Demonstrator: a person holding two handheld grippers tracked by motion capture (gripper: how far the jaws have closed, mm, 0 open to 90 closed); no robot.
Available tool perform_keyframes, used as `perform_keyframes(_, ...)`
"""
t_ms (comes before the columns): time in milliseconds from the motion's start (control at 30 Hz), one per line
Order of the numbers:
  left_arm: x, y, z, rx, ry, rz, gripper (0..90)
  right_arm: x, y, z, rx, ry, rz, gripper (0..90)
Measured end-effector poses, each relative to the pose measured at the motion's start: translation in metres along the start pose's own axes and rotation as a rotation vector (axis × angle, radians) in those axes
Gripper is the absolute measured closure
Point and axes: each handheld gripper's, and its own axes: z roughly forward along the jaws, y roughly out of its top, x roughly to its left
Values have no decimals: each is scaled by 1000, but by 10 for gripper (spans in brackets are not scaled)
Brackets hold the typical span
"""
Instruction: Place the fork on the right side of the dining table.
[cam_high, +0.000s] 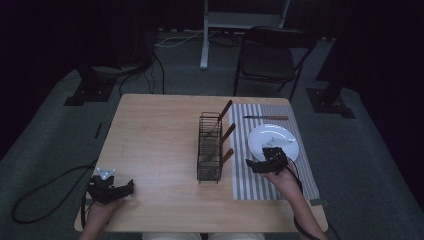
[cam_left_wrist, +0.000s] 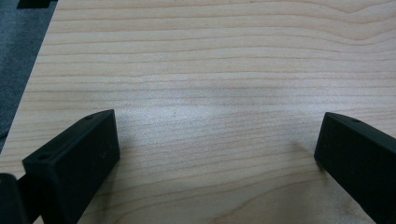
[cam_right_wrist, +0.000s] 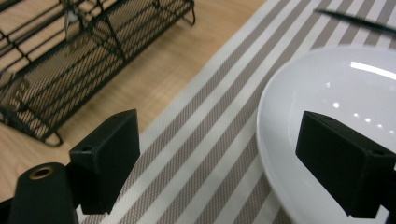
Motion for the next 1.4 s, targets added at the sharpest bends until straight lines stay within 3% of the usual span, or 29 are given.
perform_keyframes(467, 0, 0, 0, -2, -3, 1, 3, -9, 42, 13, -15, 9, -20, 148)
perform_keyframes(1033, 0, 0, 0, -1, -3, 2, 3, -22, 84, 24, -28, 8, -5, 160)
perform_keyframes(1400, 0, 0, 0, -1, -3, 2, 3, -20, 113, 30, -34, 6, -30, 175)
